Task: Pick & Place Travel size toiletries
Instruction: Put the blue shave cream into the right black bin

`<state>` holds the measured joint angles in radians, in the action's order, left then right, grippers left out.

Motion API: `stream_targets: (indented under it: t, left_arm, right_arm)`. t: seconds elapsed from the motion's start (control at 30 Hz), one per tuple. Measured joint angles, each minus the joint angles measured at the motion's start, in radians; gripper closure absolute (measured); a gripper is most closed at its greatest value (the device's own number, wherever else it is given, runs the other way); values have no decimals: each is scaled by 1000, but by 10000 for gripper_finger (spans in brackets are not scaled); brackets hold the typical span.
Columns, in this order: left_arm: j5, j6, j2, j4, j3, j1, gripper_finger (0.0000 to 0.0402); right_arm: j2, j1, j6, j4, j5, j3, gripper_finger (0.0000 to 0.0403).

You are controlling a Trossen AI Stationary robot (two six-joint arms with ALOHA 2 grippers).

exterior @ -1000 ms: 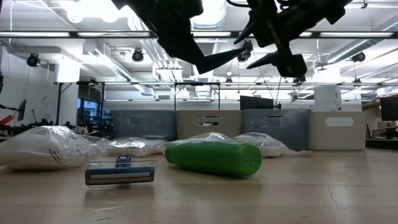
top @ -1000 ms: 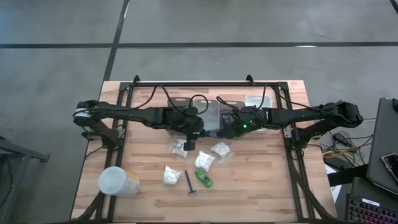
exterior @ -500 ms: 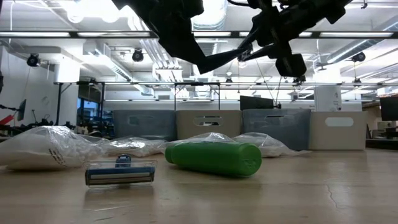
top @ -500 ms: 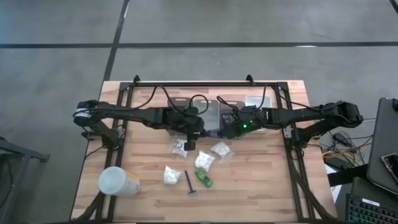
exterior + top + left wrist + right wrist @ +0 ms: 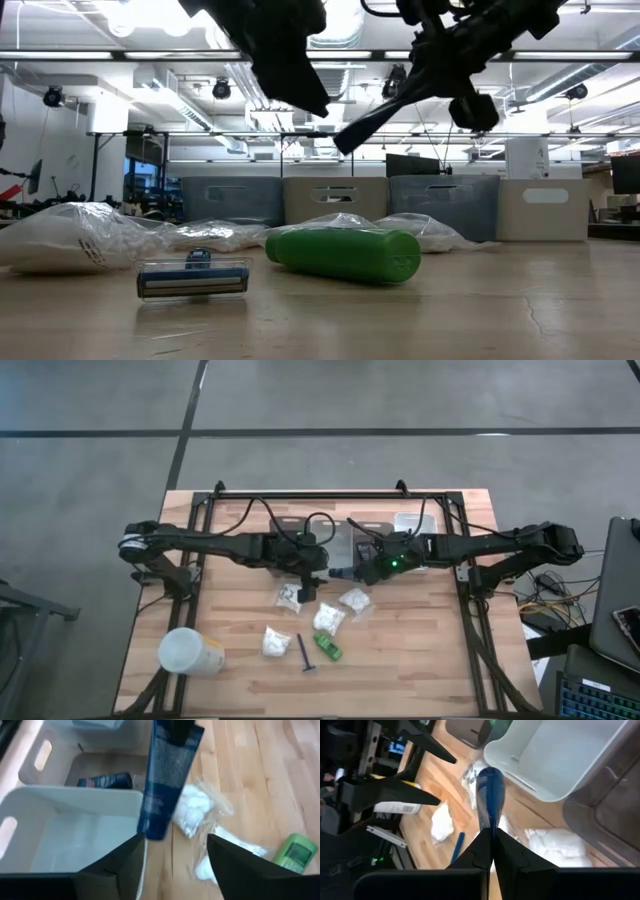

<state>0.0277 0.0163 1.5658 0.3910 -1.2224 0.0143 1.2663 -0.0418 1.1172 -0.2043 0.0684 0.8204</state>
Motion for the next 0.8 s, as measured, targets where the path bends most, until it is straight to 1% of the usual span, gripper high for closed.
stream_targets:
  t: [0.1, 0.17, 0.3, 0.37, 0.43, 0.5, 0.57, 0.63, 0.7, 0.8]
  left_arm:
    - [4, 18, -7, 69, 0, 0, 159]
    - [22, 40, -18, 130, 0, 0, 147]
    - [71, 87, -55, 260, 0, -2, 137]
    - [100, 115, -76, 316, 0, -3, 137]
    - [136, 144, -96, 353, 0, -3, 139]
    - [177, 165, -115, 386, 0, -3, 140]
    - [213, 180, -130, 398, 0, -3, 140]
    - [244, 190, -135, 410, 0, -3, 140]
    - [259, 196, -137, 413, 0, -3, 140]
    - [261, 196, -137, 416, 2, -3, 140]
  right_arm:
    - [-2, 5, -4, -6, -37, 0, 394]
    - [-13, 5, -8, -9, -82, 0, 394]
    - [-58, 12, -33, -88, -233, 18, 394]
    - [-85, 20, -44, -201, -335, 42, 394]
    - [-99, 34, -37, -370, -444, 75, 394]
    - [-102, 46, -20, -535, -514, 113, 394]
    - [-87, 49, -5, -675, -531, 137, 394]
    - [-62, 49, 2, -757, -539, 146, 393]
    - [-25, 48, -7, -777, -565, 145, 392]
    - [37, 32, -37, -746, -618, 139, 391]
